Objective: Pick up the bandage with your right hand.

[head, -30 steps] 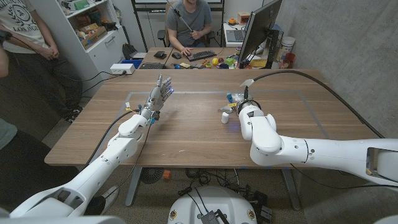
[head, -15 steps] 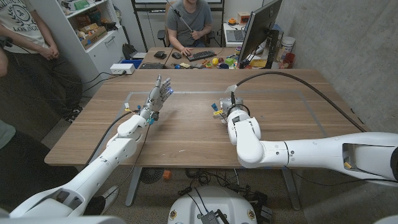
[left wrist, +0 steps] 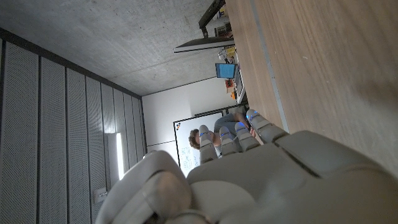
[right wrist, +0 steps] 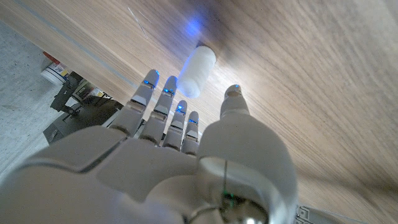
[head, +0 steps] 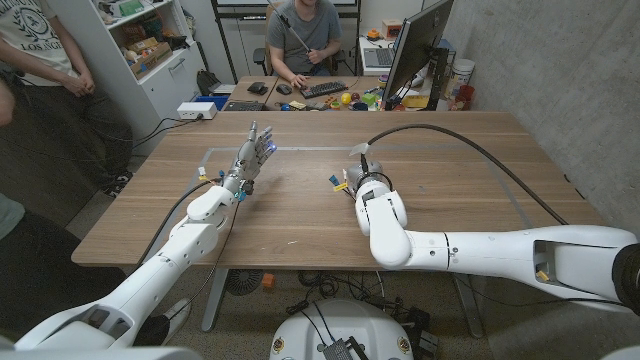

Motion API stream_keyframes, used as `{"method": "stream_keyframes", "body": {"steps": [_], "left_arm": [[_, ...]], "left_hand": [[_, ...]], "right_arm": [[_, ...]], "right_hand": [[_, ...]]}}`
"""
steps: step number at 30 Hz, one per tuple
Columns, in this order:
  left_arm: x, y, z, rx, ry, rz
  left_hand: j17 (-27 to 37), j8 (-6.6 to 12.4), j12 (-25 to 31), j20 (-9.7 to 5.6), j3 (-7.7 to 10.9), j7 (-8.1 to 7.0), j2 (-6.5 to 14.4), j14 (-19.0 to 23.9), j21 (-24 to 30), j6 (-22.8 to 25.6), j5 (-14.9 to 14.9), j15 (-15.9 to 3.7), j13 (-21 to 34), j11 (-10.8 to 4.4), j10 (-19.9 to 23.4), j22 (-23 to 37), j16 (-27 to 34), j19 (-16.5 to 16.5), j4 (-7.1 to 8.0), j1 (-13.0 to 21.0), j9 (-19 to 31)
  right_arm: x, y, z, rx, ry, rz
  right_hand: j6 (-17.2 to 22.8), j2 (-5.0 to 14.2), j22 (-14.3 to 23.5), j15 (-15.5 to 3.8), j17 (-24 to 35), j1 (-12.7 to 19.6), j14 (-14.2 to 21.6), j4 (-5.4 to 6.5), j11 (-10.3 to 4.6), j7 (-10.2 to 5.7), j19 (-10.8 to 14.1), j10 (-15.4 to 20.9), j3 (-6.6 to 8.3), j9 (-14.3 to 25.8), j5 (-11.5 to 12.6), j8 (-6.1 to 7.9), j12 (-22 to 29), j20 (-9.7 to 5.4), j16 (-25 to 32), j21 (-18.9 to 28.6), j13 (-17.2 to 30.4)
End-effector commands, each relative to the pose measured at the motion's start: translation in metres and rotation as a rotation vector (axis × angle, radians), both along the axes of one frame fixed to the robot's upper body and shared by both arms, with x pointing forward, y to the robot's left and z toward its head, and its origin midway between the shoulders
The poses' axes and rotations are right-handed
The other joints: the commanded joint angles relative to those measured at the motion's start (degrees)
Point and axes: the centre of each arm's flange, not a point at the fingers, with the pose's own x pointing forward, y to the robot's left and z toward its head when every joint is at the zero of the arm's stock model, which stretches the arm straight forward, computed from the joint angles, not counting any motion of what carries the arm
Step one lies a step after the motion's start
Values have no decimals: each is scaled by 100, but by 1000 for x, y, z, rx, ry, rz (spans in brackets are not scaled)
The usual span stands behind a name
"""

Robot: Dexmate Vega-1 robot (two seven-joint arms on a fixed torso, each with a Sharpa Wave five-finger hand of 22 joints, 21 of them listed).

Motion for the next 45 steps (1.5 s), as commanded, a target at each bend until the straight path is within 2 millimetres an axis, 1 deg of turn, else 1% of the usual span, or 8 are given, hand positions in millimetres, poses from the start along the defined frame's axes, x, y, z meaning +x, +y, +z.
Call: {"method": "stream_keyframes", "body": {"steps": [1, 3, 5, 8, 10, 13, 17, 45], "left_arm": [[-1, 2, 0, -13, -3, -1], [-1, 2, 0, -19, -2, -2], [-1, 2, 0, -23, 0, -1], [-1, 2, -1, -28, 6, -1], [-1, 2, -1, -28, 4, -3], [-1, 1, -1, -31, 5, -4], [0, 1, -1, -33, 9, -4], [2, -2, -1, -26, 15, -5]], "left_hand": [[12, 45, 32, 20, -41, -24, -40, -15, 37, 108, 27, -410, 14, -46, 31, 26, 40, 73, 2, 10, 24], [13, 57, 39, 22, -45, -18, -46, 2, 43, 144, 28, -414, 14, -52, 49, 26, 47, 90, 4, 4, 24], [13, 64, 43, 16, -51, -14, -53, 7, 48, 164, 28, -421, 14, -58, 61, 26, 49, 105, 6, -3, 24], [15, 69, 46, 11, -63, -1, -68, 11, 55, 186, 30, -420, 14, -56, 70, 26, 50, 126, 12, -20, 24], [15, 73, 46, 9, -69, 6, -75, 11, 54, 198, 30, -422, 14, -57, 71, 26, 50, 126, 14, -28, 24], [16, 73, 51, 7, -78, 4, -86, 13, 57, 203, 31, -422, 15, -53, 84, 27, 51, 134, 18, -40, 24], [18, 72, 51, 11, -97, 11, -108, 14, 57, 211, 33, -423, 15, -57, 86, 27, 51, 139, 26, -64, 24], [23, 53, 42, 12, -187, 35, -190, 12, 50, 215, 60, -424, 15, -61, 76, 29, 49, 143, 61, -188, 24]], "right_arm": [[7, 4, -12, -15, 27, -12], [8, 2, -14, -16, 12, -20], [7, 1, -14, -9, -11, -20], [5, 0, -14, -5, -37, -14], [5, 0, -14, 0, -45, -10], [4, 0, -14, -1, -59, -14], [4, -1, -15, 3, -70, -5], [0, -10, -3, 1, -73, -12]], "right_hand": [[284, -11, 12, -936, -2, 269, 128, 3, -75, -139, 126, 194, 175, 0, 41, 84, 81, -163, -3, 69, 9], [411, -50, 11, -892, -21, 313, 181, 19, -105, -228, 180, 234, 201, -3, 36, 122, 99, -246, -22, 91, 5], [593, 4, 16, -996, -46, 550, 458, 1, -204, -306, 330, 469, 354, -8, 50, 172, 195, -420, 19, 159, -5], [1370, 32, 68, -1106, 147, 1266, 1071, 6, -340, -473, 578, 1024, 705, 6, 27, 432, 440, -751, 295, 346, 49], [1735, 32, 142, -1113, 375, 1653, 1412, 41, -499, -516, 662, 1472, 841, 49, -37, 570, 656, -867, 529, 505, 146], [2194, -14, 276, -1122, 687, 2072, 1758, 41, -508, -535, 742, 1676, 919, 123, -96, 749, 833, -1032, 779, 773, 309], [2537, -18, 458, -1126, 953, 2327, 1906, 81, -607, -600, 743, 2039, 916, 227, -150, 891, 1061, -1208, 925, 1078, 476], [2613, -28, 694, -1123, 1233, 2433, 2042, 159, -632, -550, 659, 2245, 875, 335, -165, 912, 1234, -1228, 1015, 1486, 694]]}}
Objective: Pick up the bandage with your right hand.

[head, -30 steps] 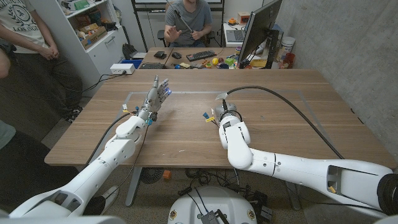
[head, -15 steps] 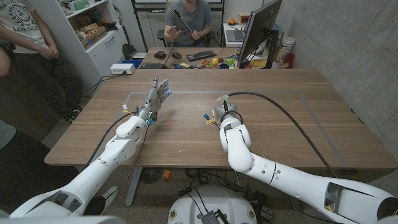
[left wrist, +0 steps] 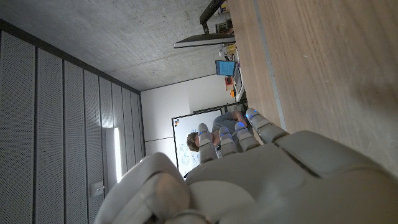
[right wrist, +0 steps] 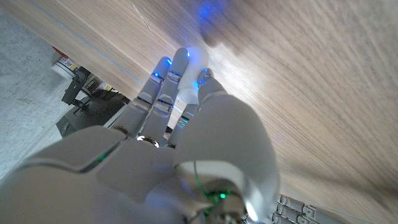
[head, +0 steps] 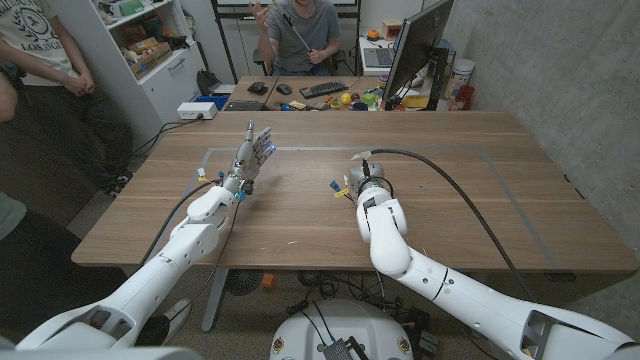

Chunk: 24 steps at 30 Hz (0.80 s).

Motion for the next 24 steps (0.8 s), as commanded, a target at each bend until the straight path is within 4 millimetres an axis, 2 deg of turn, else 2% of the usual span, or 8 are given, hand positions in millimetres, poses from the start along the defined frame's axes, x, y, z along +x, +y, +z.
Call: {"method": "stream_keyframes", "body": {"steps": [1, 24], "left_arm": [[1, -2, 0, 4, 5, -3], [1, -2, -1, -1, 9, -2]], "left_hand": [[25, 9, 42, -19, -45, 5, -32, 14, 29, 42, 61, -422, 16, -24, 44, 30, 50, 49, 15, -31, 25], [24, -4, 40, -22, -79, -1, -45, 17, 22, 35, 89, -433, 16, -22, 50, 29, 48, 45, 21, -79, 24]], "right_arm": [[0, -4, 2, -4, 4, -4], [0, -4, 6, -25, 8, -14]], "right_hand": [[61, -13, 60, -778, 53, 57, 83, 44, -51, 10, -58, 136, 21, 30, -7, 48, 84, -672, 37, 93, 65], [168, -11, 168, -778, 158, 55, 88, 82, -105, 12, -156, 262, -8, 68, -7, 65, 172, -676, 2, 307, 146]]}}
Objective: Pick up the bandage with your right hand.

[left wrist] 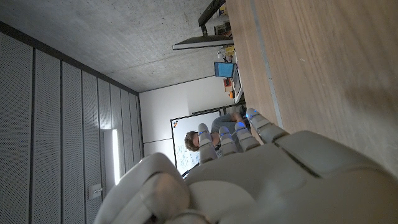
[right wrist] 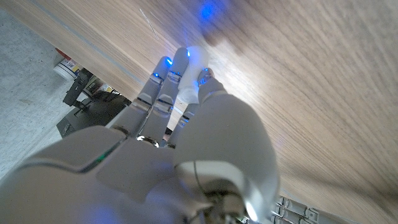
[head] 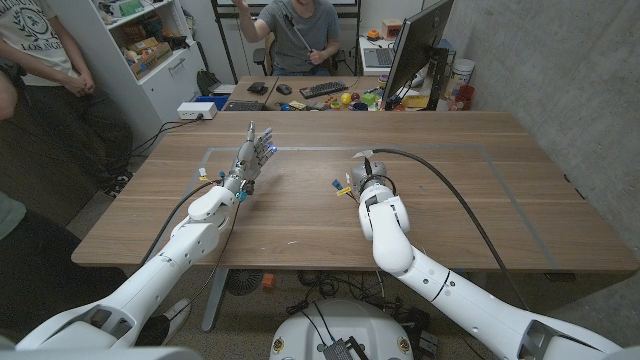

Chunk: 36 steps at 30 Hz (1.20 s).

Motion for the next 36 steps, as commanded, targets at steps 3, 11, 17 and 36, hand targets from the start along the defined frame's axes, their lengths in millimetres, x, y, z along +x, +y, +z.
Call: {"method": "stream_keyframes", "body": {"steps": [3, 11, 17, 36], "left_arm": [[0, 0, 0, -10, -1, 5], [0, 1, -1, -16, 7, 10], [1, 1, 0, -10, 9, 7], [4, -3, -2, 4, 24, -4]], "left_hand": [[23, -7, 40, -22, -68, -1, -23, 18, 21, 33, 49, -440, 16, -13, 51, 29, 47, 45, 6, -62, 24], [22, -7, 40, -23, -77, -1, -24, 21, 20, 41, 60, -435, 16, -16, 55, 29, 47, 47, 6, -74, 24], [22, -8, 39, -23, -83, -4, -23, 21, 22, 44, 69, -434, 16, -22, 57, 29, 46, 53, 4, -80, 23], [20, -11, 40, -25, -101, 15, -23, 25, 21, 52, 92, -438, 16, -21, 65, 28, 44, 61, 2, -102, 23]], "right_arm": [[0, 0, 3, -18, -5, -2], [-2, -2, 9, -1, -16, 10], [-9, -5, 22, 12, -31, 20], [-71, -14, 113, -93, -146, 0]], "right_hand": [[78, -7, 50, -766, 45, 54, 58, 39, -5, 14, -72, 77, -11, 19, -2, 21, 38, -664, 3, 77, 17], [4, -25, 74, -765, -3, -120, -92, 143, 27, 55, -193, 7, -85, 26, -8, -34, -21, -574, -177, 191, -12], [-13, -20, 73, -767, 10, -173, -69, 168, 15, 54, -208, 24, -102, 32, -5, -50, -29, -601, -199, 246, -28], [185, -13, 100, -766, 145, -117, 164, 107, -11, 38, -205, 277, -82, 130, 19, 41, 103, -636, -134, 481, 37]]}}
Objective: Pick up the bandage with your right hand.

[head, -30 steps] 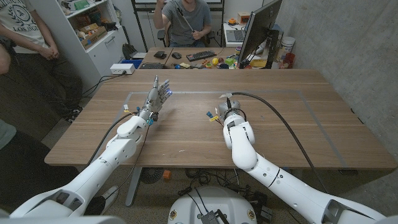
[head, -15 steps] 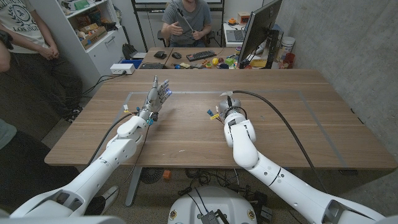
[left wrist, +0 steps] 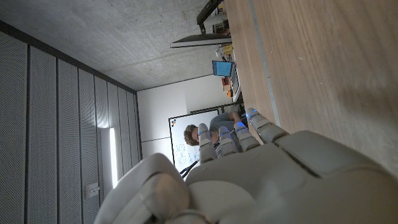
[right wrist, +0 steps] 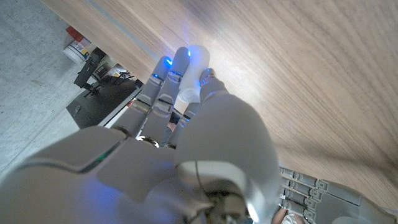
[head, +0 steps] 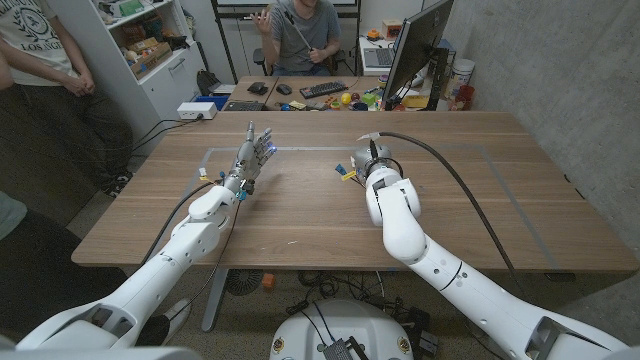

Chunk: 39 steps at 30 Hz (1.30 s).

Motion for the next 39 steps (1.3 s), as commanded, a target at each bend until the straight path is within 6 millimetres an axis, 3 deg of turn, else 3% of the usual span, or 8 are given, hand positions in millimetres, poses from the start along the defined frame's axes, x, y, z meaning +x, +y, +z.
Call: {"method": "stream_keyframes", "body": {"steps": [1, 6, 11, 39], "left_arm": [[2, -3, -1, 10, 8, -10], [2, -3, -1, 15, 10, -12], [2, -4, -1, 17, 10, -12], [0, -5, 0, 18, 6, -9]], "left_hand": [[20, -11, 39, -3, -55, 13, -17, 25, 21, 52, 49, -437, 16, 11, 33, 28, 44, 38, 1, -48, 23], [20, -12, 38, -3, -60, 17, -17, 24, 21, 54, 55, -436, 15, 10, 32, 28, 43, 41, 0, -54, 23], [20, -14, 38, -6, -64, 16, -16, 25, 22, 52, 61, -440, 15, 9, 36, 28, 43, 45, -1, -57, 22], [17, -18, 42, -4, -81, 21, -8, 33, 19, 58, 93, -456, 15, -11, 57, 28, 41, 52, -9, -71, 22]], "right_arm": [[-44, -5, 60, -59, -93, -20], [-59, -10, 90, -79, -142, -43], [-69, -13, 106, -93, -167, -59], [-69, -15, 106, -83, -177, -58]], "right_hand": [[75, -5, 22, -745, 29, 17, 69, -32, -10, 15, 0, 77, 21, 26, 20, 40, 46, -675, 28, 66, 13], [95, -3, 27, -745, 55, 16, 99, -33, -8, 7, -22, 110, 21, 33, 23, 42, 60, -677, 30, 111, 20], [98, -6, 30, -744, 72, 14, 106, -35, -7, -11, -34, 108, 20, 45, 23, 43, 54, -676, 25, 146, 16], [114, 19, 47, -743, 152, -6, 145, -19, -10, -27, -106, 140, 34, 75, 36, 27, 50, -698, -8, 322, 21]]}}
